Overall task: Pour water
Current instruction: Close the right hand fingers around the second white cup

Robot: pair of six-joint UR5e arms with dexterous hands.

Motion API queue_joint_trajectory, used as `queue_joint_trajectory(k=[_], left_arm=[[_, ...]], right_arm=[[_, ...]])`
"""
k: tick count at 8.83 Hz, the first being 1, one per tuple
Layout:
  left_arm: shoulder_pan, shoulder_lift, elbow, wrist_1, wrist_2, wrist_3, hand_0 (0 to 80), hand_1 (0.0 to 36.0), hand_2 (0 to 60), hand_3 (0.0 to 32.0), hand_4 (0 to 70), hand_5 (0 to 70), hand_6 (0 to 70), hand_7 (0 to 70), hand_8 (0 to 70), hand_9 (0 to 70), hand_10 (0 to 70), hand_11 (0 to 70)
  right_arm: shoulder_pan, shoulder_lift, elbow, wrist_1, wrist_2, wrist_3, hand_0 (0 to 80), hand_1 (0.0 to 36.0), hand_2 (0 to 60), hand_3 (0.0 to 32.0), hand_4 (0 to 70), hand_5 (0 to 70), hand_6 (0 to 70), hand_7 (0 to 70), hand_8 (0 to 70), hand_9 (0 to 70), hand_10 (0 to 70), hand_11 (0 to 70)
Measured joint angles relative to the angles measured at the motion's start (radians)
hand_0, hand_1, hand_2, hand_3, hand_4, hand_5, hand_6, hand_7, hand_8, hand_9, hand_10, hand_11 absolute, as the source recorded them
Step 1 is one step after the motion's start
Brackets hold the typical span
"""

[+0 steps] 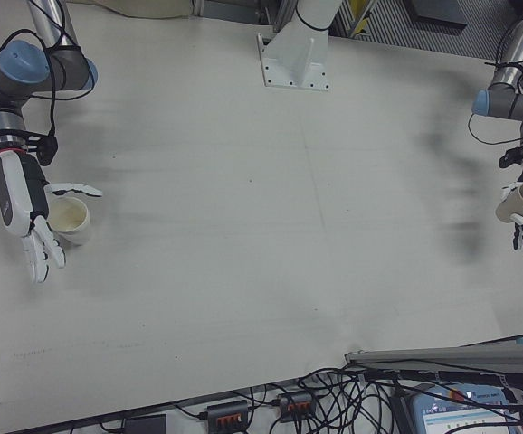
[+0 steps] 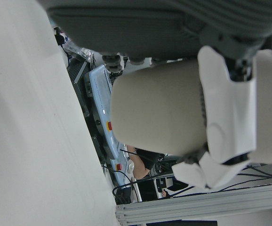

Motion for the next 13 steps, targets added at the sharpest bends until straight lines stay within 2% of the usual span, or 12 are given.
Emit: queue_joint_trajectory(k=[2,4,8,13], left_arm=[[0.001,0.000,0.000,0.001,0.000,0.001,52.6,33.5,60.0,0.0,31.6,48.0,0.0,1.9,0.0,0.0,2.6,6.1],[0.001,0.000,0.000,0.003,0.000,0.001,52.5,33.5,60.0,0.0,31.3,48.0,0.0,1.9,0.0,0.0,2.7,6.1],[0.000,0.000,-0.001,0.003,-0.001,0.002,52.6,33.7,60.0,0.0,31.4,48.3,0.0,1.6,0.0,0.0,2.5,6.0],[0.000,0.001,-0.008,0.003,-0.001,0.002,52.1,33.2,60.0,0.0,31.1,48.0,0.0,1.4,0.0,0.0,2.5,5.9]], right_arm=[[-0.003,-0.009,-0.006,0.001,0.037,0.097,45.1,13.9,17.8,8.0,0.2,0.0,0.0,0.0,0.0,0.0,0.5,2.2],[-0.004,-0.015,-0.012,0.002,0.052,0.134,45.1,13.7,18.0,7.8,0.6,0.0,0.0,0.0,0.0,0.0,1.1,3.0],[-0.013,-0.007,-0.136,0.115,0.090,0.148,48.5,16.7,14.0,7.0,4.0,0.0,0.0,0.0,0.0,0.0,0.0,1.7],[-0.029,-0.006,-0.138,0.127,0.097,0.138,48.6,17.3,15.4,6.2,4.1,0.0,0.0,0.1,0.0,0.0,0.0,1.3]])
